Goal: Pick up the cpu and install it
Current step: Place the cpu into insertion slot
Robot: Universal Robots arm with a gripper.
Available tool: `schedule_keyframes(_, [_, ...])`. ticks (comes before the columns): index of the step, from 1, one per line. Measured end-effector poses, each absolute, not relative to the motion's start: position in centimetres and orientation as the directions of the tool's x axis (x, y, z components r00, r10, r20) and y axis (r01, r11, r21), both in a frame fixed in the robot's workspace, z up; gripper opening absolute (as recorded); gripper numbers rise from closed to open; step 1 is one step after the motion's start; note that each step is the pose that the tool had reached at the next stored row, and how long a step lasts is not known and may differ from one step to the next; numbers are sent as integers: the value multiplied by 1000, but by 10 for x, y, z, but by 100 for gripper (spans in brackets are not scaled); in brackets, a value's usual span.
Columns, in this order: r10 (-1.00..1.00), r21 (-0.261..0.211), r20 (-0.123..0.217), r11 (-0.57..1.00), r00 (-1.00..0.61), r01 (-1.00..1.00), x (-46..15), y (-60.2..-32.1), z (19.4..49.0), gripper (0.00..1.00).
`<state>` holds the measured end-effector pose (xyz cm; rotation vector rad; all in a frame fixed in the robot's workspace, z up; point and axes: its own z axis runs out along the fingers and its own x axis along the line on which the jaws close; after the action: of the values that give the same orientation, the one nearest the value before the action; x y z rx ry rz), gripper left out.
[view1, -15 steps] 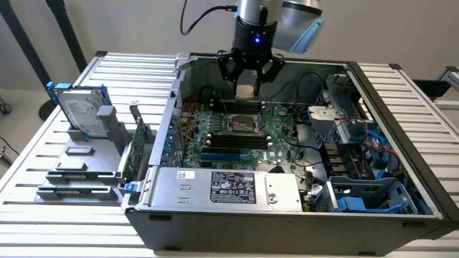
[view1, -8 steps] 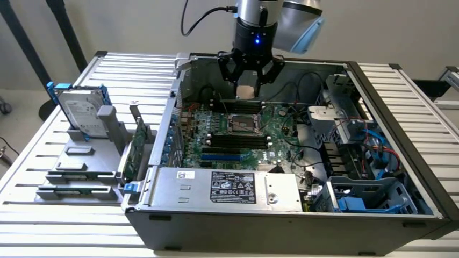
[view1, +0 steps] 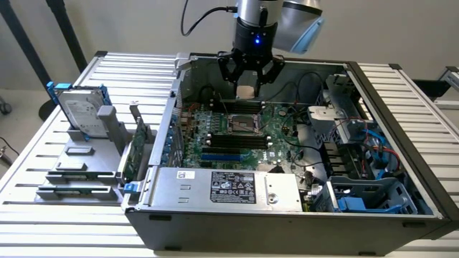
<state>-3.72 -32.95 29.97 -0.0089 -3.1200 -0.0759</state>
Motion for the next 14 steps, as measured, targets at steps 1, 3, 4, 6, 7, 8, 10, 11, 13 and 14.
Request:
schedule_keyframes(1, [5, 49, 21, 999, -1000, 6, -37, -330, 300, 54])
schedule_keyframes(3, [5, 48, 21, 999, -1000, 6, -37, -330, 299, 54])
schedule_keyframes(4, [6, 48, 22, 999, -1000, 7, -37, -330, 299, 54])
schedule_keyframes(6, [27, 48, 27, 998, -999, 28, -37, -330, 298, 54])
schedule_keyframes(7, [42, 48, 29, 998, -999, 43, -37, -330, 297, 54])
schedule_keyframes(8, [57, 48, 31, 997, -998, 58, -37, -330, 297, 54])
schedule_keyframes(10, [89, 47, 36, 995, -995, 90, -37, -330, 296, 54])
schedule_keyframes(11, [104, 47, 39, 993, -994, 106, -37, -330, 296, 54])
schedule_keyframes(13, [137, 46, 43, 989, -990, 139, -37, -330, 294, 54])
schedule_keyframes(14, [151, 46, 46, 987, -988, 153, -37, -330, 294, 54])
